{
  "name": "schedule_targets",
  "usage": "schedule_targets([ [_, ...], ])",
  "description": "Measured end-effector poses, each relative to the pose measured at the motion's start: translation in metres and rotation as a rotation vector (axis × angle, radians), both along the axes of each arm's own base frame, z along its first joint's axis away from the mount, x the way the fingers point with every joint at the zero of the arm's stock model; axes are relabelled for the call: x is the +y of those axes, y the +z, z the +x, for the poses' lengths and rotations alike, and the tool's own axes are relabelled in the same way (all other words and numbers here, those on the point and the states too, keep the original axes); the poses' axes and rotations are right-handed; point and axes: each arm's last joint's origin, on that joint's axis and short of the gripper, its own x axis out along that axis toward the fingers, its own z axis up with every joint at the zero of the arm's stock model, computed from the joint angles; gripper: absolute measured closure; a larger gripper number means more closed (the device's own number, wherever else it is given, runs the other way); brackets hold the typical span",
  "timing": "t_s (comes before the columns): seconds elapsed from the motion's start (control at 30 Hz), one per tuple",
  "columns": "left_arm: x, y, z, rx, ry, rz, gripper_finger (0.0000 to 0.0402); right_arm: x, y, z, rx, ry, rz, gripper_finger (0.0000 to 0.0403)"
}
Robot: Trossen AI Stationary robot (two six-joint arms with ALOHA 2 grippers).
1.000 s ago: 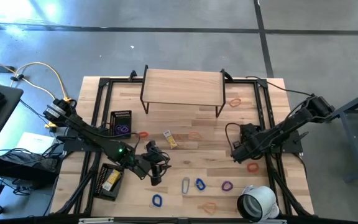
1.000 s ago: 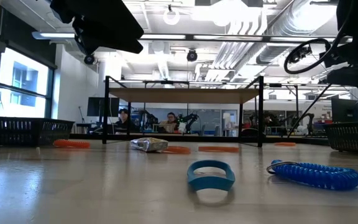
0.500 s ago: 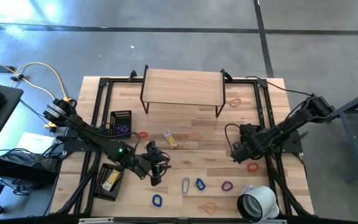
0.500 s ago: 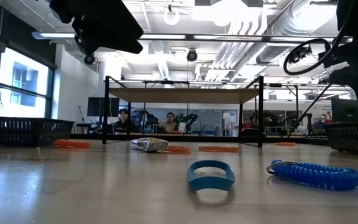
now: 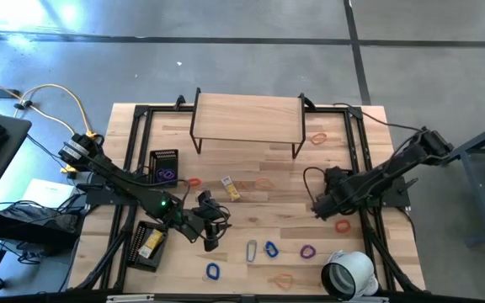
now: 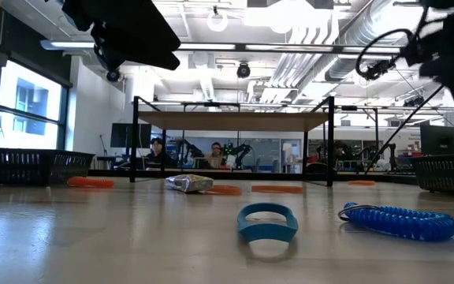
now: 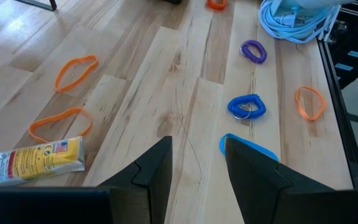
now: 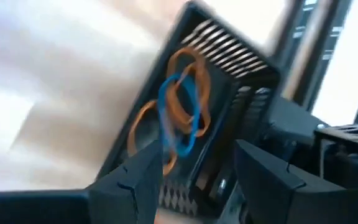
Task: Pick & Place Office Desk Supplies
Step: Put the right orange spring keychain into the top left black bin
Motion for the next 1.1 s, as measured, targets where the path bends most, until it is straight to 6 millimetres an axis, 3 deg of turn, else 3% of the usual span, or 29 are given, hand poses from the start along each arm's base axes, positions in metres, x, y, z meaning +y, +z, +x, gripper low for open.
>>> schedule_targets([
  [0.2,0.0,0.0,0.0,0.0,0.0,0.0,0.0258,0.019,0.013,0.019,-0.066,0.126,0.37,0.0218],
  [0.33,0.0,0.0,0.0,0.001,0.0,0.0,0.0258,0.035,0.011,0.029,-0.19,0.344,0.434,0.0218],
  [0.5,0.0,0.0,0.0,0.001,0.0,0.0,0.0258,0.057,0.009,0.026,-0.262,0.429,0.498,0.0218],
  [0.7,-0.001,0.0,0.0,0.009,-0.021,-0.013,0.0258,0.063,0.008,0.016,-0.25,0.28,0.451,0.0218],
  [0.9,-0.001,0.0,0.0,0.009,-0.022,-0.014,0.0258,0.058,0.003,-0.002,-0.033,0.038,0.398,0.0218],
  [1.1,-0.004,0.0,-0.002,0.01,-0.035,-0.014,0.0258,0.058,0.001,-0.002,-0.023,-0.024,0.386,0.0219],
])
